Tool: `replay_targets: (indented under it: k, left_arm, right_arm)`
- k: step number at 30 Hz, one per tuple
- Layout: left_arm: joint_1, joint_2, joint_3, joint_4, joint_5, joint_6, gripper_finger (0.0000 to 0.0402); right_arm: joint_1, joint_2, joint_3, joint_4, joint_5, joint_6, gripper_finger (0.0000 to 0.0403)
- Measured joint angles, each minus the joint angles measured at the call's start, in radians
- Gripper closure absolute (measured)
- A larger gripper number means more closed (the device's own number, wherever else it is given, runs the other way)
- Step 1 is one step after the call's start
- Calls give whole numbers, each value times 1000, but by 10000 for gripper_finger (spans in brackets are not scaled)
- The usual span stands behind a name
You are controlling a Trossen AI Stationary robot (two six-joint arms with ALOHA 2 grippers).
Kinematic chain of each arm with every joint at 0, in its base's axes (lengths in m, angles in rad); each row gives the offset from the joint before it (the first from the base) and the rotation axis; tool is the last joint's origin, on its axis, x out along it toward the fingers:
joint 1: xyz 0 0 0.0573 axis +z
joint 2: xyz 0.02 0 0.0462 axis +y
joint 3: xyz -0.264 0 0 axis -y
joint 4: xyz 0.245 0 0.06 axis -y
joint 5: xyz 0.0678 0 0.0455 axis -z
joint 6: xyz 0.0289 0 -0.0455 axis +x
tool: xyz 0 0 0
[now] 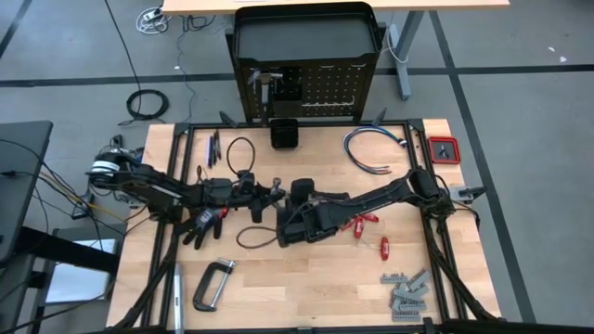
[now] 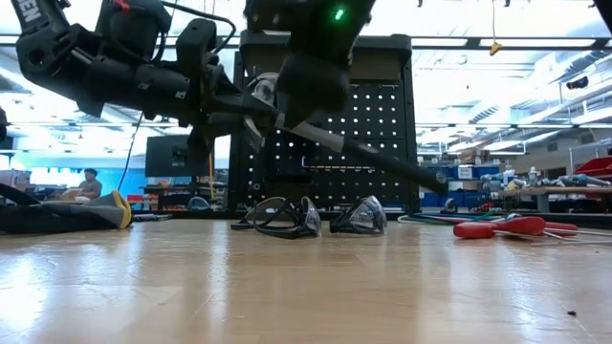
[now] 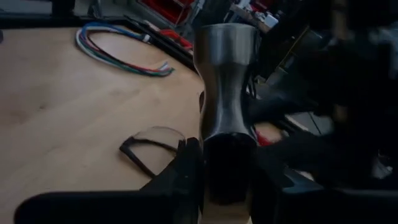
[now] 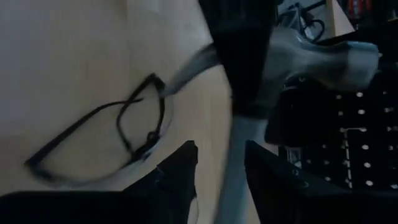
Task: Hang tools onto peg board
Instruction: Hang the gray hammer on the peg board
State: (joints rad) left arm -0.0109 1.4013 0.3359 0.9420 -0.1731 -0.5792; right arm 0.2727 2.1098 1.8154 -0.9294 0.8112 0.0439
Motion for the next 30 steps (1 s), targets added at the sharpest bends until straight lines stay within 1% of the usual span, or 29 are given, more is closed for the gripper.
replay_targets:
  k: [3, 6, 9, 11, 13, 16, 19, 21, 23, 27, 30]
  left_arm:
    - [0, -60, -1, -68, 1, 8, 316]
    - [0, -136, -1, -137, 15, 30, 316]
    - [0, -234, 4, -233, 38, 37, 316]
    - [0, -304, 4, -335, 56, 46, 316]
    - [-1, -363, 3, -400, 60, 50, 316]
    - [-1, -450, 3, -456, 49, 52, 316]
    - [-1, -500, 4, -492, 42, 54, 316]
    - [-4, -519, 4, -522, 41, 53, 316]
    - [-4, -538, 4, -545, 47, 53, 316]
    - [-5, -551, 4, -586, 48, 52, 316]
    - [-5, -552, 3, -576, 53, 52, 316]
  right_arm:
    - [30, -35, 27, -106, 6, 56, 233]
    - [57, -73, 32, -244, 37, 169, 213]
    - [76, -112, 32, -449, 48, 397, 199]
    - [84, -131, 30, -592, 49, 565, 194]
    - [91, -139, 11, -641, 51, 659, 190]
    - [98, -137, -21, -588, 39, 639, 186]
    - [99, -136, -65, -427, -5, 548, 182]
    - [91, -133, -98, -332, -16, 491, 178]
    - [74, -132, -105, -310, -14, 458, 175]
    - [46, -134, -101, -309, -13, 449, 168]
    - [38, -158, -99, -294, -16, 418, 162]
